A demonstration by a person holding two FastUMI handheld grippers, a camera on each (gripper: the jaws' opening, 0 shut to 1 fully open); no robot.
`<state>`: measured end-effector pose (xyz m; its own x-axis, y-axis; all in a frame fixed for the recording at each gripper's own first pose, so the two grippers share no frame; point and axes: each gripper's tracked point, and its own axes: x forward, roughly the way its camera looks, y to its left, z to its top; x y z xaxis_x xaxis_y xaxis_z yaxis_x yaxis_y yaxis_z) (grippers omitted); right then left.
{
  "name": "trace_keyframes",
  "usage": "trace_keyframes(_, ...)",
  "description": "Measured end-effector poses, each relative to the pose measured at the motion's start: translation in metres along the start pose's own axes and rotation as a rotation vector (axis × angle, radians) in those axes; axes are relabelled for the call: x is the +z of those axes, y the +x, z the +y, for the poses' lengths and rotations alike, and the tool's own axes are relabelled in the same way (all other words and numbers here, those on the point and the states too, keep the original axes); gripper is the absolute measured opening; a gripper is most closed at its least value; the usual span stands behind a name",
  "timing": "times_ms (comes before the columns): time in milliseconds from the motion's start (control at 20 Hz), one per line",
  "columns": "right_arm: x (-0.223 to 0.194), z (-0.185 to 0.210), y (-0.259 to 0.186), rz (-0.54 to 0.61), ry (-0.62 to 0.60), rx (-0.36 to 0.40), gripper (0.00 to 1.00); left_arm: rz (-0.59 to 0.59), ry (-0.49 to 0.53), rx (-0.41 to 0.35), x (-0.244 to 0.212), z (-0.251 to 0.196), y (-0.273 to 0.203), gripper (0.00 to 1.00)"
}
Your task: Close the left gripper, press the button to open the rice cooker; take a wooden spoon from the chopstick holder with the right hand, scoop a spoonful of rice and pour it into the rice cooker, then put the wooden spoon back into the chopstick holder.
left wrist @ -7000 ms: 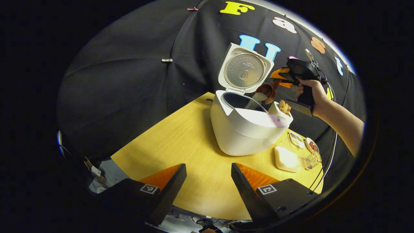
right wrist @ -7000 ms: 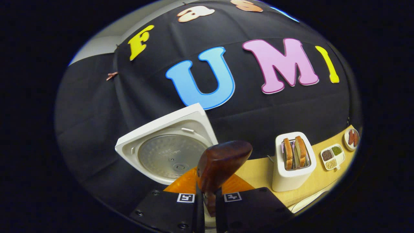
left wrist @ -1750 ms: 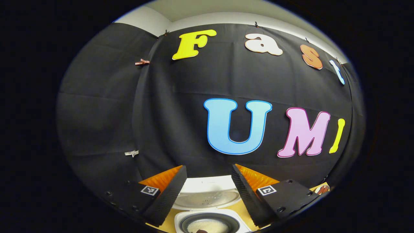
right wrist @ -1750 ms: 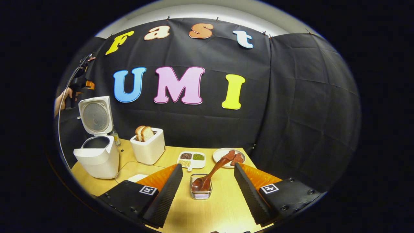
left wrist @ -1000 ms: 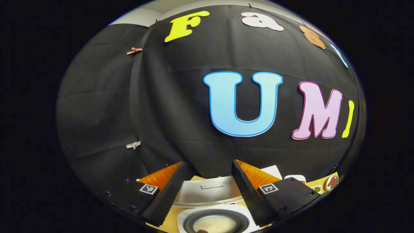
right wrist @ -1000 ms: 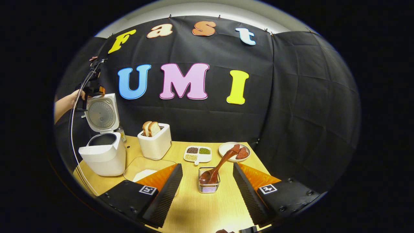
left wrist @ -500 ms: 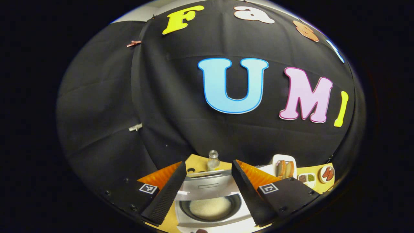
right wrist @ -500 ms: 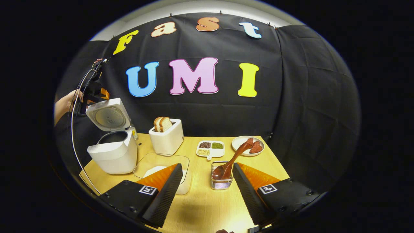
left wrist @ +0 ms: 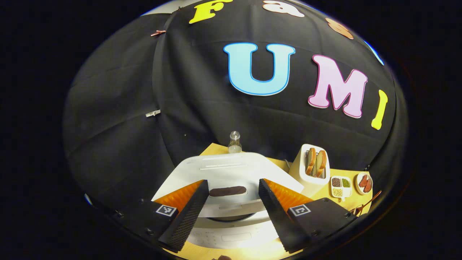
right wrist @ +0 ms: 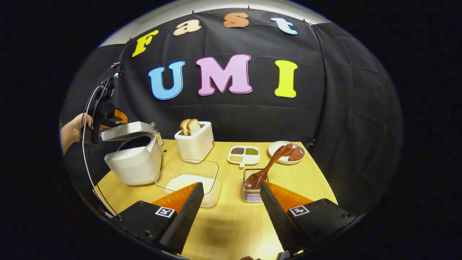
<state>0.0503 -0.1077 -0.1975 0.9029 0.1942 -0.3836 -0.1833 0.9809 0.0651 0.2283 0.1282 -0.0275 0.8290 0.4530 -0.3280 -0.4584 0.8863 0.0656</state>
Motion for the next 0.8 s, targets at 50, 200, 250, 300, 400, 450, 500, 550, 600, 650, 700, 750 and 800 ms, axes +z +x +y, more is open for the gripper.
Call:
trace_keyframes(50, -0.001, -0.002, 0.0, -0.001, -0.005, 0.001, 0.98, 0.004, 0.006, 0.008, -0.006, 0.0, 0.003, 0.98)
trace_keyframes(200, -0.008, -0.007, 0.002, 0.011, -0.009, 0.003, 0.98, 0.018, -0.016, 0.027, -0.024, 0.003, 0.014, 0.98)
trace_keyframes(250, -0.01, -0.011, 0.002, 0.016, -0.008, 0.002, 0.98, 0.027, -0.023, 0.034, -0.032, 0.004, 0.018, 0.98)
trace_keyframes(300, -0.012, -0.013, 0.002, 0.02, -0.007, 0.002, 0.98, 0.034, -0.023, 0.039, -0.038, 0.005, 0.022, 0.98)
trace_keyframes(400, -0.016, -0.019, 0.005, 0.03, -0.01, 0.001, 0.98, 0.048, -0.015, 0.046, -0.047, 0.001, 0.028, 0.98)
trace_keyframes(450, -0.018, -0.022, 0.006, 0.035, -0.01, 0.0, 0.98, 0.06, -0.022, 0.052, -0.053, 0.001, 0.032, 0.98)
trace_keyframes(500, -0.02, -0.025, 0.007, 0.039, -0.008, 0.0, 0.98, 0.074, -0.027, 0.059, -0.059, 0.001, 0.034, 0.98)
trace_keyframes(550, -0.021, -0.027, 0.009, 0.044, -0.004, 0.001, 0.98, 0.073, -0.027, 0.066, -0.062, 0.0, 0.037, 0.98)
trace_keyframes(600, -0.022, -0.029, 0.011, 0.048, 0.0, 0.003, 0.98, 0.081, -0.027, 0.073, -0.066, -0.001, 0.04, 0.98)
trace_keyframes(650, -0.023, -0.03, 0.013, 0.052, 0.003, 0.005, 0.98, 0.069, -0.028, 0.077, -0.065, -0.002, 0.041, 0.98)
trace_keyframes(700, -0.024, -0.032, 0.016, 0.053, 0.005, 0.008, 0.98, 0.073, -0.029, 0.077, -0.065, -0.002, 0.043, 0.99)
trace_keyframes(750, -0.024, -0.033, 0.019, 0.054, 0.007, 0.011, 0.98, 0.075, -0.023, 0.07, -0.065, -0.005, 0.043, 0.99)
trace_keyframes(800, -0.024, -0.034, 0.022, 0.054, 0.009, 0.017, 0.98, 0.077, -0.019, 0.061, -0.066, -0.007, 0.044, 1.0)
